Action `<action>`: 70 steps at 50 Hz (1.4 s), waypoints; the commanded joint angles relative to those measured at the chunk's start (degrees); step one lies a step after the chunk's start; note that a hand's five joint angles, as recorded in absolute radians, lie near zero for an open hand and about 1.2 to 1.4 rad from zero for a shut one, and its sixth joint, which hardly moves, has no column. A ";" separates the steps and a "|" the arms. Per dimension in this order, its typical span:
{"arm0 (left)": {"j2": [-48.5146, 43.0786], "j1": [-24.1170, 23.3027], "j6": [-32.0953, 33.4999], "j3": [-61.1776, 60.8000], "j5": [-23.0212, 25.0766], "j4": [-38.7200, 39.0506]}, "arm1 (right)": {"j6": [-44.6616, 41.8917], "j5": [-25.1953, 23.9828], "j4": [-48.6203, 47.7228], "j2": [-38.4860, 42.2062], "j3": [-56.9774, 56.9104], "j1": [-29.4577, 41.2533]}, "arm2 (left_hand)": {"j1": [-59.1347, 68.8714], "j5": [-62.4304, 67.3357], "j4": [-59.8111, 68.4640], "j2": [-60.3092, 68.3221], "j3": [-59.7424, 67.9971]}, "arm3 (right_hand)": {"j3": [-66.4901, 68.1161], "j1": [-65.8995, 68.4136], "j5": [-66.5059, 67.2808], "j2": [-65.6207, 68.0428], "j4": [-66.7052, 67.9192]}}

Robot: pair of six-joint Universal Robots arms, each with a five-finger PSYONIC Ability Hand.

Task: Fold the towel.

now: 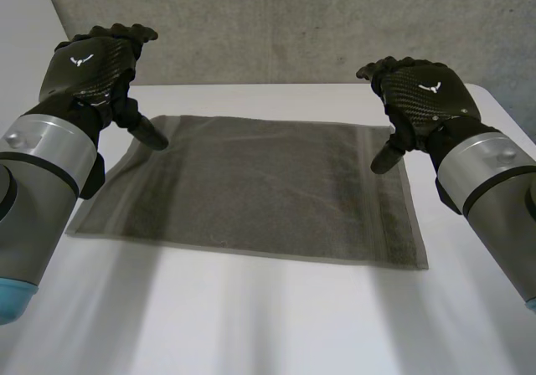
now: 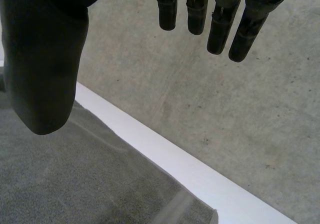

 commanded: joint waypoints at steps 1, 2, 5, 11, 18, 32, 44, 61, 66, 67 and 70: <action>-0.25 0.10 -0.02 -1.35 -0.16 1.07 | -0.28 0.32 -0.19 1.65 0.42 -0.12 | -1.16 -10.48 -1.40 -0.72 -0.35 | -3.58 -2.69 -3.25 -3.84 -4.02; -0.25 0.10 -0.02 -1.35 -0.16 1.07 | -0.37 0.75 -0.37 1.65 0.42 -0.38 | -1.16 -10.48 -1.40 -0.72 -0.35 | -3.58 -2.69 -3.25 -3.84 -4.02; -0.08 0.27 0.25 -2.41 0.02 3.01 | -0.80 1.90 -1.33 1.30 0.59 -0.91 | -1.16 -10.48 -1.40 -0.72 -0.35 | -3.58 -2.69 -3.25 -3.84 -4.02; -0.08 0.36 0.68 -3.20 0.19 5.03 | -1.42 1.99 -2.56 1.04 0.77 -1.08 | -0.99 -10.31 -1.23 -0.55 -0.18 | -3.58 -2.69 -3.25 -3.84 -4.02; -0.78 0.71 0.95 -2.67 1.85 4.59 | -5.47 1.46 -1.69 1.39 0.15 -0.91 | -0.15 -9.47 -0.40 0.29 0.66 | -3.58 -2.69 -3.25 -3.84 -4.02; -5.97 11.61 18.53 -7.07 13.90 3.53 | -17.07 -2.22 0.34 7.97 9.28 -2.74 | 1.37 -7.96 1.12 1.80 2.18 | -1.83 -0.94 -1.50 -2.10 -2.27; -15.46 21.98 25.29 -8.82 21.99 3.89 | -16.72 -10.58 -9.42 15.36 15.27 -9.78 | 3.55 -5.77 3.31 3.99 4.36 | 9.79 10.68 10.12 9.53 9.35; -17.66 23.74 25.03 -8.82 23.57 4.50 | -17.24 -11.02 -11.18 19.84 15.10 -11.81 | 4.40 -4.93 4.15 4.83 5.21 | 15.51 16.40 15.84 15.25 15.07; -17.66 23.74 25.03 -9.00 23.57 4.50 | -17.51 -11.02 -11.09 20.02 14.83 -11.63 | 4.23 -5.10 3.98 4.66 5.04 | 15.51 16.41 15.84 15.25 15.07; -17.66 23.74 25.03 -9.00 23.57 4.50 | -17.51 -11.11 -11.09 20.02 14.83 -11.63 | 4.23 -5.10 3.98 4.66 5.04 | 15.51 16.41 15.84 15.25 15.07; -17.66 23.74 25.03 -9.00 23.57 4.50 | -17.42 -11.20 -11.09 20.11 15.01 -11.63 | 4.23 -5.10 3.98 4.66 5.04 | 15.51 16.41 15.84 15.25 15.07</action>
